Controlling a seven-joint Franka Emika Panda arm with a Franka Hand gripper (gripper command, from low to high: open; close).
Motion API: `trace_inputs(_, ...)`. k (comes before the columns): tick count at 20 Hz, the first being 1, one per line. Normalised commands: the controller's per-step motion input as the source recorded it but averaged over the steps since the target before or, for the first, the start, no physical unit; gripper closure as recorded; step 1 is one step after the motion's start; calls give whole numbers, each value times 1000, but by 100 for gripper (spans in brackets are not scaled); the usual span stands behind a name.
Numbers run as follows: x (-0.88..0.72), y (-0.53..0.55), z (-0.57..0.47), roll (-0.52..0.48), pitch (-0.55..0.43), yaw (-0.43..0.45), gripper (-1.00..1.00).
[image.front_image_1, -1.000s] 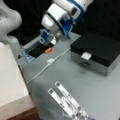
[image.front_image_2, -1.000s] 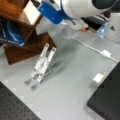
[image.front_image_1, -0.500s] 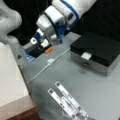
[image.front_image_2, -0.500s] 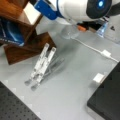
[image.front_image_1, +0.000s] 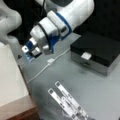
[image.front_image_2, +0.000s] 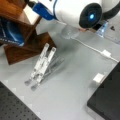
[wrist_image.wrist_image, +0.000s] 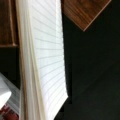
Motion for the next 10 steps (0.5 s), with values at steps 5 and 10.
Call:
trace_inputs(5,-344,-259,4,-117,28,160,-100)
trace_inputs(10,-427,-225,14,-107,33,144,-100)
